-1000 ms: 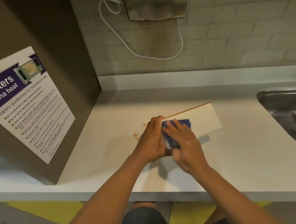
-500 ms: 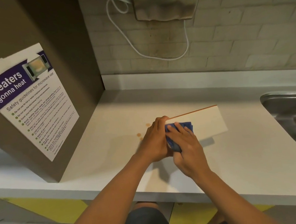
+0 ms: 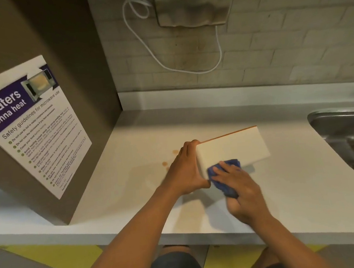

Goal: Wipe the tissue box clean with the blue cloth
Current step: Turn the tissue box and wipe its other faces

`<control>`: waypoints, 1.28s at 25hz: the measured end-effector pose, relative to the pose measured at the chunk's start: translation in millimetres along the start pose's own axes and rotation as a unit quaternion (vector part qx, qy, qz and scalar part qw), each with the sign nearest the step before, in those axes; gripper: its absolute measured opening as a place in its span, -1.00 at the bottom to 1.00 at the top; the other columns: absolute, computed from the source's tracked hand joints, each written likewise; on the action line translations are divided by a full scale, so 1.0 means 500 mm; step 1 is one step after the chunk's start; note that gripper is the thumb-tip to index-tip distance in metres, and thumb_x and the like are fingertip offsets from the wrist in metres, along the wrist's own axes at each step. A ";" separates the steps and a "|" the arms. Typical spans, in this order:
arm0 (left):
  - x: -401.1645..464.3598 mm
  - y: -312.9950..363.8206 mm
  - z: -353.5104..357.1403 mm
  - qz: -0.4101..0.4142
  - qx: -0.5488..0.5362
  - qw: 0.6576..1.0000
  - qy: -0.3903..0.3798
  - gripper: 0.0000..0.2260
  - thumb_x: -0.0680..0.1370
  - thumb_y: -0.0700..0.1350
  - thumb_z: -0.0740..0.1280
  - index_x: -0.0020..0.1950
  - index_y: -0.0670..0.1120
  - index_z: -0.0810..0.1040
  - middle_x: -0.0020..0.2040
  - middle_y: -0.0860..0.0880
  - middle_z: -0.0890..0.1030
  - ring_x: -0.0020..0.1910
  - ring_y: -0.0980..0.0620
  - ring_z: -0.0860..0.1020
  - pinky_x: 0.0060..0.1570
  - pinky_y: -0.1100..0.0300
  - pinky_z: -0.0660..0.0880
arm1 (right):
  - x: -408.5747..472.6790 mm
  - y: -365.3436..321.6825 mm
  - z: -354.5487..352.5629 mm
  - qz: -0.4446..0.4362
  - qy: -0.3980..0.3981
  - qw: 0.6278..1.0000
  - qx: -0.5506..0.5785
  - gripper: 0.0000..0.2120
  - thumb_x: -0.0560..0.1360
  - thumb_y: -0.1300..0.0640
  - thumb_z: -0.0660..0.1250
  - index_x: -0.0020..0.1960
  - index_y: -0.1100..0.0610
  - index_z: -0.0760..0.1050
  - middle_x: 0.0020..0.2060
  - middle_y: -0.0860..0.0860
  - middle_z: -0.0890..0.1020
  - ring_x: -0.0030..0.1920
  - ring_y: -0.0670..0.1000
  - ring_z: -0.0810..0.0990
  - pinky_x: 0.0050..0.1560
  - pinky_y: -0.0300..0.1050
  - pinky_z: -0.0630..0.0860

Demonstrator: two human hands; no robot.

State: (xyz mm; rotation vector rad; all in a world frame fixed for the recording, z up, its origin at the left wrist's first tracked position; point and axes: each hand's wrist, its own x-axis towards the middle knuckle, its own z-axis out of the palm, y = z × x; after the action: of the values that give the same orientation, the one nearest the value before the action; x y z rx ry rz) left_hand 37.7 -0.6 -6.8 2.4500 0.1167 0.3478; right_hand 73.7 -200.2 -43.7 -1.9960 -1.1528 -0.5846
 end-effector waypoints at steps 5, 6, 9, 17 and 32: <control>-0.002 0.004 0.005 -0.006 0.007 1.000 0.011 -0.06 0.19 -0.01 0.64 0.44 0.01 0.18 0.27 0.07 0.28 0.23 0.02 0.39 0.04 0.03 0.51 | 0.061 0.028 -0.009 0.174 0.071 0.982 -0.019 -0.54 0.36 0.22 0.17 0.22 0.14 0.59 0.26 0.00 0.54 0.32 0.01 0.47 0.24 0.18 0.47; -0.001 0.005 0.003 -0.011 0.005 1.000 0.010 -0.06 0.19 -0.01 0.64 0.44 0.02 0.18 0.27 0.08 0.27 0.22 0.02 0.40 0.01 0.06 0.50 | 0.073 0.001 0.007 0.178 0.053 0.982 -0.007 -0.52 0.36 0.25 0.19 0.24 0.12 0.58 0.28 0.01 0.54 0.34 0.02 0.45 0.29 0.17 0.43; 0.000 0.001 -0.001 -0.015 0.000 1.000 -0.006 -0.06 0.21 0.01 0.65 0.44 0.05 0.18 0.28 0.08 0.30 0.18 0.04 0.42 -0.01 0.10 0.52 | 0.031 -0.023 0.035 0.046 0.008 0.999 -0.008 -0.59 0.42 0.27 0.25 0.25 0.17 0.57 0.28 0.05 0.55 0.36 0.04 0.45 0.34 0.13 0.39; -0.007 0.006 -0.005 -0.014 0.014 1.000 -0.012 -0.01 0.19 0.02 0.65 0.48 0.02 0.16 0.31 0.08 0.28 0.22 0.03 0.41 0.02 0.09 0.49 | 0.101 0.029 0.007 0.159 0.093 0.983 -0.017 -0.51 0.36 0.15 0.11 0.20 0.12 0.61 0.22 0.07 0.60 0.27 0.05 0.53 0.22 0.16 0.48; -0.014 0.006 -0.010 -0.032 0.024 0.999 -0.014 0.00 0.20 0.09 0.66 0.49 0.08 0.13 0.32 0.13 0.29 0.16 0.09 0.42 0.00 0.07 0.53 | 0.118 -0.018 0.031 0.264 0.075 0.962 0.002 -0.52 0.35 0.18 0.20 0.25 0.08 0.58 0.30 0.03 0.54 0.35 0.08 0.44 0.33 0.12 0.40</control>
State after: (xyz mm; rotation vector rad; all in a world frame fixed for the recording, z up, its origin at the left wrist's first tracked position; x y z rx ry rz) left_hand 29.5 -1.3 -2.6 2.4917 0.1930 0.2870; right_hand 95.1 -153.7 -9.2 -2.0983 -0.4916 -0.4416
